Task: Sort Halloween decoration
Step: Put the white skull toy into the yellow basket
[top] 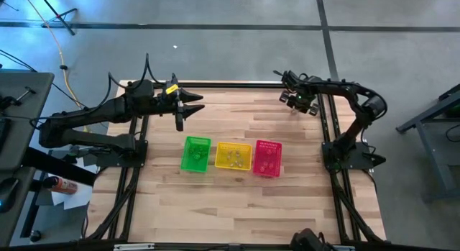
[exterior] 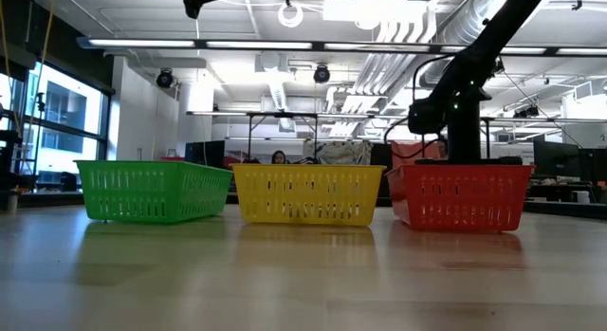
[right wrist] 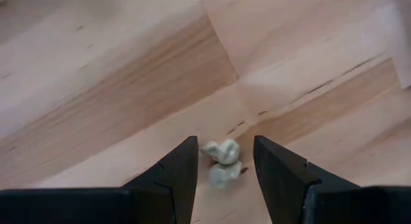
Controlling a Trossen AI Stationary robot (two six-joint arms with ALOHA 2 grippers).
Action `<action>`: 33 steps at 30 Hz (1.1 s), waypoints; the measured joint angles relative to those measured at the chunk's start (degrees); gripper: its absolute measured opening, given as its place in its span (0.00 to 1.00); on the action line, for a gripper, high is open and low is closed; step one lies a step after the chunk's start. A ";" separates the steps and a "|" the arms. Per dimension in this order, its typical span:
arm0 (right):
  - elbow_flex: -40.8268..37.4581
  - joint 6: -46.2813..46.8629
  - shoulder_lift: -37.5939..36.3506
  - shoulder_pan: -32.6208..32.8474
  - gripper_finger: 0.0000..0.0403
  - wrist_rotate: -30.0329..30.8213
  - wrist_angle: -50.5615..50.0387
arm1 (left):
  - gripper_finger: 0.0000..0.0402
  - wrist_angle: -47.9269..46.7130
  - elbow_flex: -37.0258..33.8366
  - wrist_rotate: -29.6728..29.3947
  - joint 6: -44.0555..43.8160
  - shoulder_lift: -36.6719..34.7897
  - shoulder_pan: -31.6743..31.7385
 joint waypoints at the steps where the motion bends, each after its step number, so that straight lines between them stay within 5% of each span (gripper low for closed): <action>1: 0.00 -0.19 0.32 0.00 0.36 -0.01 0.04 | 0.39 -0.02 0.00 0.00 0.00 0.00 0.00; 12: 0.13 -0.43 1.94 -0.02 0.35 0.19 0.55 | 0.39 0.00 0.00 -0.03 -0.11 0.00 0.00; 23: 0.11 -3.24 1.96 -0.04 0.15 0.49 1.01 | 0.39 0.00 0.00 -0.05 -0.15 0.00 0.00; 33: 0.07 -5.47 2.02 -0.04 0.16 1.21 0.99 | 0.39 0.00 0.00 -0.07 -2.67 0.00 0.00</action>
